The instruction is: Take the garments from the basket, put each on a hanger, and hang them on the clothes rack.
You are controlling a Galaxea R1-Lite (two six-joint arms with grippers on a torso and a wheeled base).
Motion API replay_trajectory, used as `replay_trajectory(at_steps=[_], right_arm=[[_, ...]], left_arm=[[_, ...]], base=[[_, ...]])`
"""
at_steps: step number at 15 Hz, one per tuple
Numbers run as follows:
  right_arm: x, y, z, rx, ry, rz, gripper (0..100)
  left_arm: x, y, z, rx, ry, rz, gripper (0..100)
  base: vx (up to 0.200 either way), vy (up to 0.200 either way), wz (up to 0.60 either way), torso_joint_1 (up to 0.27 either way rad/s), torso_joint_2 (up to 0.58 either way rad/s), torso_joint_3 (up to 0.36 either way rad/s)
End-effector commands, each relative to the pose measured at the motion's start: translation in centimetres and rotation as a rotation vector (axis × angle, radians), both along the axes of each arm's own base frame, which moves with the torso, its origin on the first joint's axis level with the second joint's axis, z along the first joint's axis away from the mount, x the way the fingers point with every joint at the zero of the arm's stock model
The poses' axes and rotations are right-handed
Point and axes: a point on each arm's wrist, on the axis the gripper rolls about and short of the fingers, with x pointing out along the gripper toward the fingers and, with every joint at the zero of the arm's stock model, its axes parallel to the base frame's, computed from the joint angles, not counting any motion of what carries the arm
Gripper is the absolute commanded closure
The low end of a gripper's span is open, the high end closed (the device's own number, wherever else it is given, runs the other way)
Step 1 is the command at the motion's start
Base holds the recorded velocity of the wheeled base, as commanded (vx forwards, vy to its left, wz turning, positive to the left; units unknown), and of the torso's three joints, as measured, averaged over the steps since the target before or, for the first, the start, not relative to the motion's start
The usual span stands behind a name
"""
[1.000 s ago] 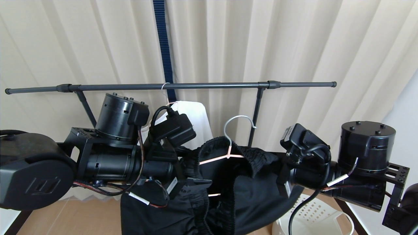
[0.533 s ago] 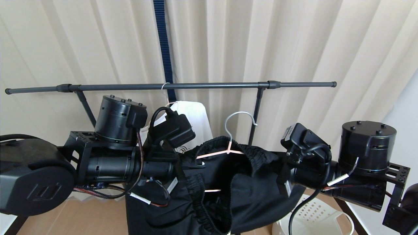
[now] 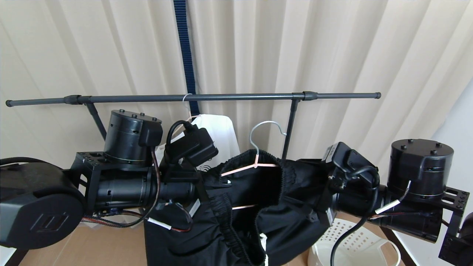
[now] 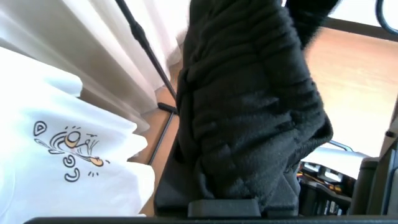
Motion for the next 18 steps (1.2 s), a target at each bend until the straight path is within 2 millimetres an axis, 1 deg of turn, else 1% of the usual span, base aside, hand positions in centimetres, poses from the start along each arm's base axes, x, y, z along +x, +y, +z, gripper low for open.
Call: replay_trajectory(at_steps=[1,2,4,7,8,10,12,13,15,18], right_arm=[[-0.1,-1.3,0.6,-0.006,-0.034,-0.020,0],[-0.1,-1.4,0.6,-0.007,-0.036,-0.016,0],[-0.3,-2.6,1.0,0.024,-0.041,0.056,0],[-0.1,-4.5,1.5,0.069,-0.040,0.116,0],[-0.1,-4.5,1.5,0.069,-0.040,0.116,0],[0.6,-6.2,1.1,0.096,-0.014,0.153,0],[0.9,-6.4,1.0,0.100,-0.009,0.157,0],[1.5,-7.9,0.9,0.145,0.013,0.225,0],[2.9,-9.8,-0.1,0.169,0.047,0.224,0],[4.0,-9.8,-2.0,0.136,0.070,0.234,0]], left_arm=[[0.1,0.5,-0.2,-0.008,-0.015,0.017,100],[0.2,0.6,-0.3,-0.010,-0.018,0.020,100],[0.4,1.1,-0.5,-0.018,-0.027,0.039,100],[-0.1,1.7,-0.4,-0.019,-0.029,0.048,100],[-0.1,1.7,-0.4,-0.019,-0.029,0.048,100],[-0.6,2.5,0.0,-0.029,-0.045,0.061,100],[-0.8,2.6,0.1,-0.030,-0.046,0.061,100],[-1.5,3.1,0.5,-0.039,-0.061,0.067,100],[-2.2,3.8,0.8,-0.046,-0.072,0.074,100],[-2.4,3.9,1.0,-0.052,-0.079,0.075,100]], base=[[0.000,0.000,0.00,0.000,0.00,0.000],[0.000,0.000,0.00,0.000,0.00,0.000],[0.000,0.000,0.00,0.000,0.00,0.000],[0.000,0.000,0.00,0.000,0.00,0.000],[0.000,0.000,0.00,0.000,0.00,0.000],[0.000,0.000,0.00,0.000,0.00,0.000],[0.000,0.000,0.00,0.000,0.00,0.000],[0.000,0.000,0.00,0.000,0.00,0.000],[0.000,0.000,0.00,0.000,0.00,0.000],[0.000,0.000,0.00,0.000,0.00,0.000]])
